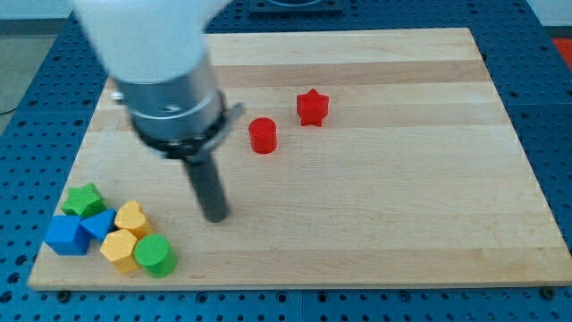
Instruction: Move the red circle above the yellow heart
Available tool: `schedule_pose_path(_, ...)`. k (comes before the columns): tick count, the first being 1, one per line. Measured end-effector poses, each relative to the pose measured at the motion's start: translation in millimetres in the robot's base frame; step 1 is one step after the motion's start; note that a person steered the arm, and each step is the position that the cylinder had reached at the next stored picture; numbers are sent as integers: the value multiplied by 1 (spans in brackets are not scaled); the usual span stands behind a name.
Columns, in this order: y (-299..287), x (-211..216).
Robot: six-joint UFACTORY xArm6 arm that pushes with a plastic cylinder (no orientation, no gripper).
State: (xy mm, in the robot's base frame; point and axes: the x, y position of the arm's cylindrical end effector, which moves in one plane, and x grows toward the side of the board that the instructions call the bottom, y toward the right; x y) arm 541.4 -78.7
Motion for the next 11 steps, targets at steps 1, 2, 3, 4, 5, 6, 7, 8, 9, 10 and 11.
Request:
schedule_pose_path(1,68,-3)
schedule_pose_path(2,102,-43)
schedule_pose_path(3,101,-80)
schedule_pose_path(4,88,-115)
schedule_pose_path(5,68,-134)
schedule_pose_path(6,44,-134)
schedule_pose_path(7,24,-116)
schedule_pose_path(8,4,-95)
schedule_pose_path(9,-18,-73)
schedule_pose_path(10,-43,-54)
schedule_pose_path(11,-71,-49)
